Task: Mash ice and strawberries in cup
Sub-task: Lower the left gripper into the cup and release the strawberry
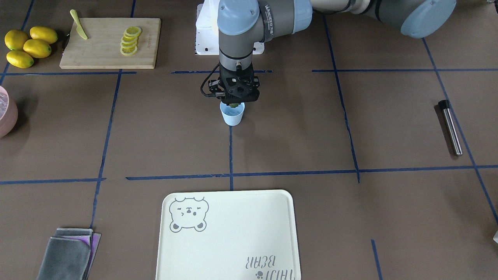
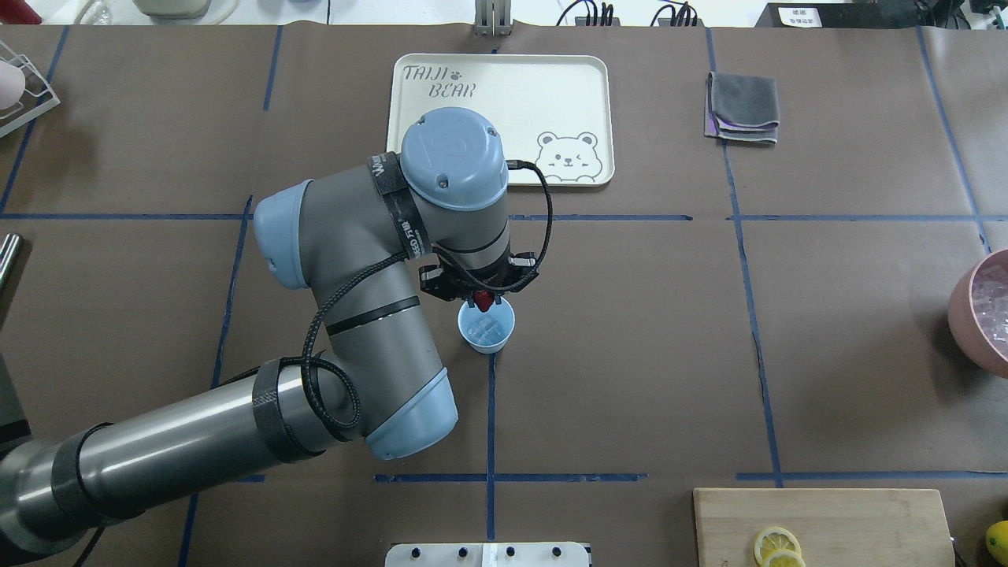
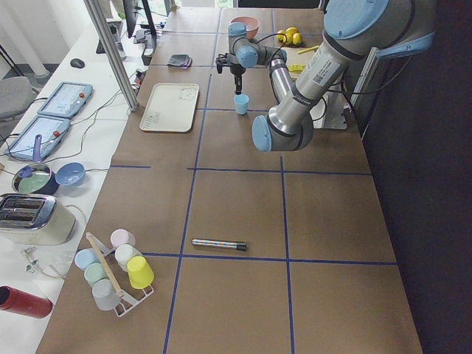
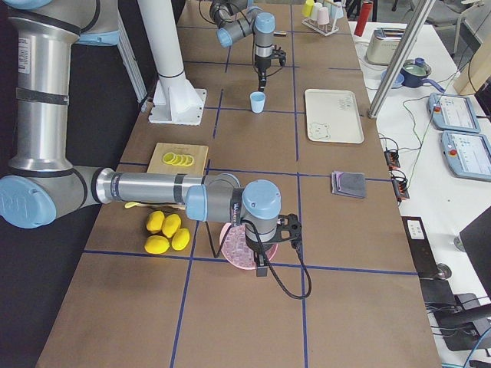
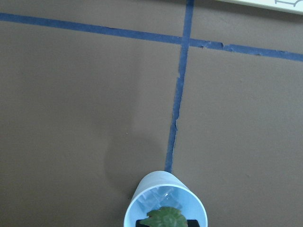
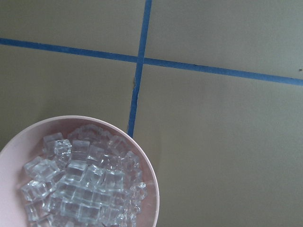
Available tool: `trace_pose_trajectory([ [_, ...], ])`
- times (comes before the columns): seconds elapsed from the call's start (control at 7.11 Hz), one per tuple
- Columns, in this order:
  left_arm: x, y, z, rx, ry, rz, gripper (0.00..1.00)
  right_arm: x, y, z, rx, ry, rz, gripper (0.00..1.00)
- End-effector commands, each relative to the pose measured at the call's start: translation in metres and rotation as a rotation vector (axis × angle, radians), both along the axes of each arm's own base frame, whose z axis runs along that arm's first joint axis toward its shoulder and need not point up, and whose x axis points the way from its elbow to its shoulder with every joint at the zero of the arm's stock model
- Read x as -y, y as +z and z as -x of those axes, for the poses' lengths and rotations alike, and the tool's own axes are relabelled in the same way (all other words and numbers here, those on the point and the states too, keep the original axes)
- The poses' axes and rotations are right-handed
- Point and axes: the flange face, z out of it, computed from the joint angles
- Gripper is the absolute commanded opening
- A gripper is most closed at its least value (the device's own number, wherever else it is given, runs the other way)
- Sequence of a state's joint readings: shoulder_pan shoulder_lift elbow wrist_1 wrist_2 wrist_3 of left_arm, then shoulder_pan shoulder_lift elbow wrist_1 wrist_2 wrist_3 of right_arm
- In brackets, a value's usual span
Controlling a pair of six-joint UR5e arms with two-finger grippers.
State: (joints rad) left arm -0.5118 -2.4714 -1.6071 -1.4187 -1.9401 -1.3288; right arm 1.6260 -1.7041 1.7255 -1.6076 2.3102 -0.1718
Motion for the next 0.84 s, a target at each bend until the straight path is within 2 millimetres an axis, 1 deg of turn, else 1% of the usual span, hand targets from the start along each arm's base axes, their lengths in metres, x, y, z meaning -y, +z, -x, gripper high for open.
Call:
trace_pose_trajectory([
  [0.0,-0.005,0.0021,-0.0055,0.001,0.013,-0.004,0.33,-0.0002,0.0007,0.0,0.0,0.0,0.001,1.0],
  [0.14,-0.0053,0.0015,-0.0051,0.0,0.016,-0.008,0.84,-0.0002,0.0007,0.0,0.0,0.0,0.001,1.0],
  [0.28,-0.0039,0.0025,-0.0035,0.006,-0.003,-0.017,1.0,-0.0002,0.0001,0.0,0.0,0.0,0.001,1.0],
  [0.56,-0.0026,0.0031,-0.0036,0.01,-0.007,-0.029,1.0,-0.0001,0.0,0.0,0.0,0.0,0.0,1.0],
  [0.7,-0.0045,0.0017,0.0,0.005,0.0,-0.042,1.0,-0.0001,0.0,0.0,0.0,0.0,0.0,1.0],
])
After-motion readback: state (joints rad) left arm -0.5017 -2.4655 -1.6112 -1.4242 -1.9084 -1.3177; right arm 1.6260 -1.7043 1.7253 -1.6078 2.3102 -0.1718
